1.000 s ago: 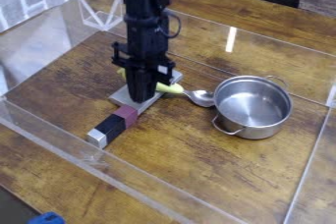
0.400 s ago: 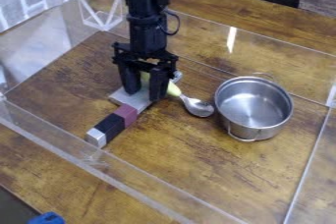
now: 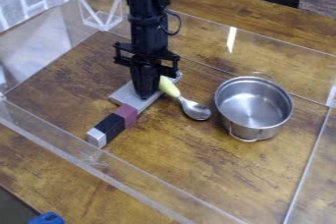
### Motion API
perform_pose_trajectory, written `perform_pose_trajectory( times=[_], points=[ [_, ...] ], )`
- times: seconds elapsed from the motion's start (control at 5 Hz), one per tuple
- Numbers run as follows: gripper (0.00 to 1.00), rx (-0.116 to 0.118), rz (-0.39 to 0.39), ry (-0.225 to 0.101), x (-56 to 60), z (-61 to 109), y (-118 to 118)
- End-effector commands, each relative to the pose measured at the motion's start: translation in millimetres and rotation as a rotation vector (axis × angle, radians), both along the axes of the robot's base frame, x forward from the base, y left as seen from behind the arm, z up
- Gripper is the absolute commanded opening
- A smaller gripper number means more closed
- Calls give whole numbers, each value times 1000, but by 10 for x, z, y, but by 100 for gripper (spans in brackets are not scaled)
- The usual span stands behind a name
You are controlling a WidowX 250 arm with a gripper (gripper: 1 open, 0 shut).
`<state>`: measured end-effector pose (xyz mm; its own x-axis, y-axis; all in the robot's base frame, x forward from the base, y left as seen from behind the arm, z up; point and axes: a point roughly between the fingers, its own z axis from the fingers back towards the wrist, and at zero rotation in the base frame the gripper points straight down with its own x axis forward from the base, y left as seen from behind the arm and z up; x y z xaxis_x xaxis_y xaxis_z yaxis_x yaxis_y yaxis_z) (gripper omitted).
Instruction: Move the toy knife to the left side of the table
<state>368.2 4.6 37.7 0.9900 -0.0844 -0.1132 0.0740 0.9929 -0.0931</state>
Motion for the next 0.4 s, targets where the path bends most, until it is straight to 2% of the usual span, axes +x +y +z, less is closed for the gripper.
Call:
perform_pose_trajectory(
  times=[0.0,0.2],
  points=[
    [0,-1,-105,-47,88,123,-113],
    [0,-2,-114,-45,74,119,-10]
  ],
)
